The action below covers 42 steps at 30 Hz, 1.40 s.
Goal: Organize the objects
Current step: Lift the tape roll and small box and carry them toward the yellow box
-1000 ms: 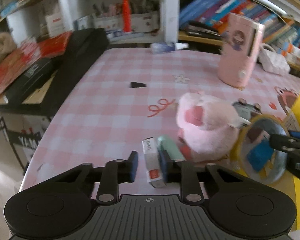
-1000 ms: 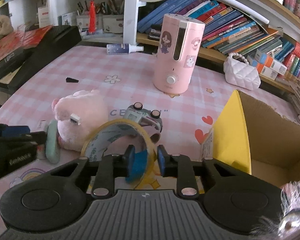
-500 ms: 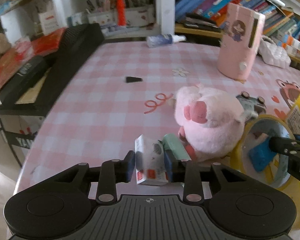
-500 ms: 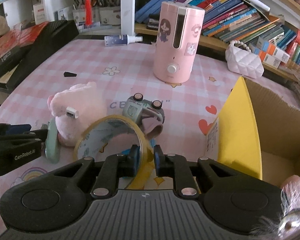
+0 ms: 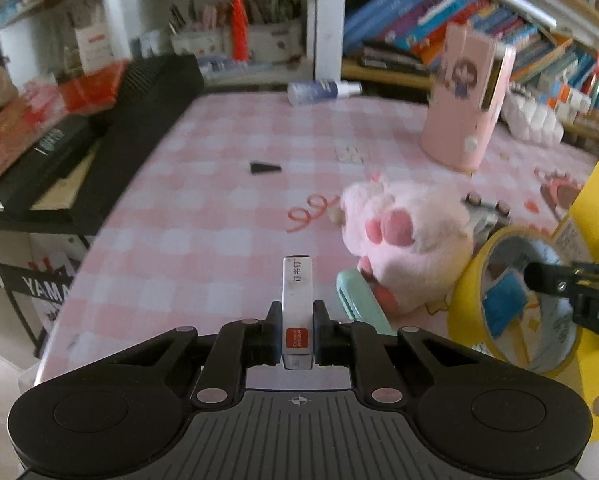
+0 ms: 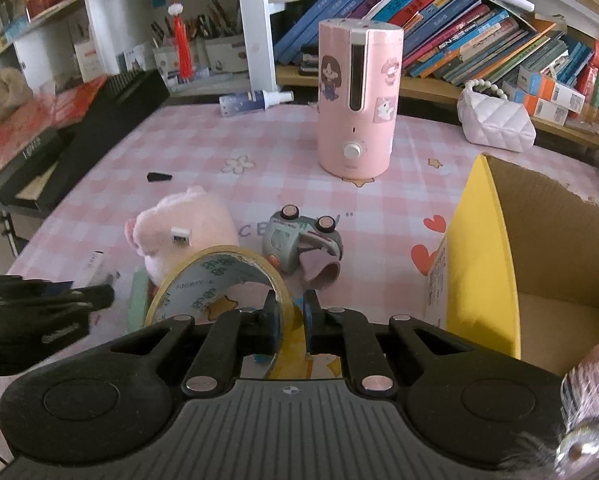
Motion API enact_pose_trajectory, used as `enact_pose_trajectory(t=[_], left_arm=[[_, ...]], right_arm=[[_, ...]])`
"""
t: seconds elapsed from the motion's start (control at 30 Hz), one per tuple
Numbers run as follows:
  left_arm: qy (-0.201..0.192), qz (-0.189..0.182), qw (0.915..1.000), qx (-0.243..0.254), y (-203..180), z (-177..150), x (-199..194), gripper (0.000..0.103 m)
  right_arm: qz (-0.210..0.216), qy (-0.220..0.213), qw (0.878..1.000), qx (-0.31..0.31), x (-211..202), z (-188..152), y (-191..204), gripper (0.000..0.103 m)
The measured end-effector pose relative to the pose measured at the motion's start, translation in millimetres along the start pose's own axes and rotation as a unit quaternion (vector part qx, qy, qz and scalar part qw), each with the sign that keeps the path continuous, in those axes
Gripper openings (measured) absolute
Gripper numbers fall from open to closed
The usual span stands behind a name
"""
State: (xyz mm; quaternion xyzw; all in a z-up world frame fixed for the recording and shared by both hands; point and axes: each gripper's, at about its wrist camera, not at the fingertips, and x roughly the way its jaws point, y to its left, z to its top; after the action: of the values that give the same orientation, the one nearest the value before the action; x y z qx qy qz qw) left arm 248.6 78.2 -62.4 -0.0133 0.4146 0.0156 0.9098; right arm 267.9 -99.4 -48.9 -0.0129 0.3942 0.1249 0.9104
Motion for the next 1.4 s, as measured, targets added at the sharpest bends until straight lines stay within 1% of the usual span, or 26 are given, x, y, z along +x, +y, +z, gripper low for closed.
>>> enact_pose_trajectory(t=[0.1, 0.2, 0.33, 0.47, 0.73, 1.13, 1.4], left_arm=[[-0.023, -0.003, 0.9996, -0.013, 6.9, 0.5, -22.2, 0.013], [-0.039, -0.006, 0.9991, -0.017, 11.4, 0.0, -39.6, 0.013], [-0.046, -0.01, 0.9986, -0.022, 13.8, -6.7, -56.0, 0.013], [-0.05, -0.02, 0.9983, -0.023, 12.8, -20.2, -71.5, 0.013], [-0.063, -0.038, 0.9971, -0.02, 11.2, -48.7, -104.5, 0.013], [-0.063, -0.059, 0.9962, -0.009, 9.8, -98.8, -146.3, 0.013], [-0.059, -0.074, 0.9954, 0.012, 4.4, -130.7, -175.0, 0.013]], right_arm=[[0.012, -0.01, 1.0, 0.011, -8.2, 1.4, -2.5, 0.011], [0.02, -0.025, 0.999, 0.017, -20.0, 3.1, -3.8, 0.011], [0.025, -0.039, 0.999, 0.014, -34.7, 1.1, -1.8, 0.011], [0.034, -0.034, 0.999, 0.0, -46.7, -7.8, 3.8, 0.011], [0.044, -0.024, 0.999, -0.017, -73.5, -36.9, 15.0, 0.011], [0.039, -0.011, 0.999, -0.012, -114.4, -84.7, 28.2, 0.011], [0.031, -0.001, 0.999, 0.008, -142.9, -123.5, 33.9, 0.011]])
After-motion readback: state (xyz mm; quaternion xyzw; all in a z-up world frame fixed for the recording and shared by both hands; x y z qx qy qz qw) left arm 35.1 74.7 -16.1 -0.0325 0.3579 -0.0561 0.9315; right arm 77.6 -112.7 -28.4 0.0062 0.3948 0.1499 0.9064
